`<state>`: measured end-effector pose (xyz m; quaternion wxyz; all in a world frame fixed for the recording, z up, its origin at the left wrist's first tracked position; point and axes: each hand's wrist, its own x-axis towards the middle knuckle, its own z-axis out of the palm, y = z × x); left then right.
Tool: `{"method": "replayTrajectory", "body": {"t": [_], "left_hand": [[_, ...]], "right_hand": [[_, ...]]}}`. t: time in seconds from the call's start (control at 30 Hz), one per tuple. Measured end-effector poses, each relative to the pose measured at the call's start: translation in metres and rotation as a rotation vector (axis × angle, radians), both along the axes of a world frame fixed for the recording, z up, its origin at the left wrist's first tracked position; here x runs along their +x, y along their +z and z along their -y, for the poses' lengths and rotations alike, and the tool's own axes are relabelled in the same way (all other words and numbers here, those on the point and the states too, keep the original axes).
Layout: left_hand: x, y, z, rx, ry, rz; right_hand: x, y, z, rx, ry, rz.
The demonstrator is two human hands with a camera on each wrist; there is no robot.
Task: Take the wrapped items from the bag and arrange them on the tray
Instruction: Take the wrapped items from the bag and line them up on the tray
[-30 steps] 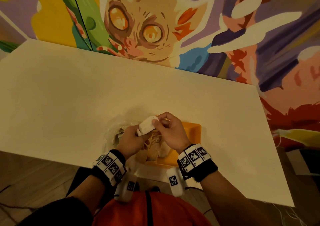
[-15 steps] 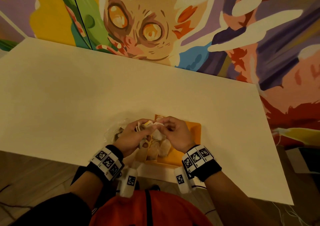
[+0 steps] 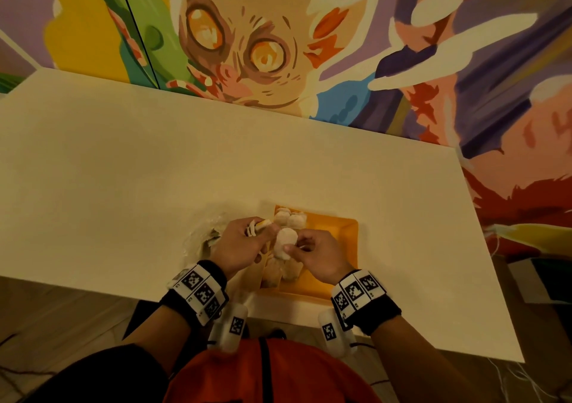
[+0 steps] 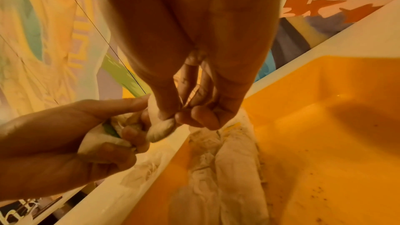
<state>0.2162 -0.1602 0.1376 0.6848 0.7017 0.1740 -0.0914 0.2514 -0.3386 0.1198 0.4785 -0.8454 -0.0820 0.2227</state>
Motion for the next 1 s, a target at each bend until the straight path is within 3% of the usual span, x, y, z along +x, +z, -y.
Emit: {"method": "replayTrajectory", "body": {"t": [0.1,0.27,0.43,0.7,1.0], "left_hand": [[0.000,-0.009,-0.006,0.138,-0.006,-0.039],[-0.002,-0.018,-0.010,0.536,-0.122,-0.044],[-0.001,-0.014,-0.003,0.754,-0.219,-0.077],[0.001,-0.018,-0.001,0.813,-0.299,-0.133],[0.001,-0.021,-0.001,0.821,-0.286,-0.139]], "right_hand": [[0.000,-0.003,0.011,-0.156,0.044,-0.043],[-0.001,-0.006,0.018,-0.363,0.086,-0.236],[0.001,-0.013,0.010,-0.555,0.132,-0.273],[0.003,-0.032,-0.010,-0.656,0.107,-0.227],[0.003,-0.010,-0.017,-0.705,0.103,-0.277]]}}
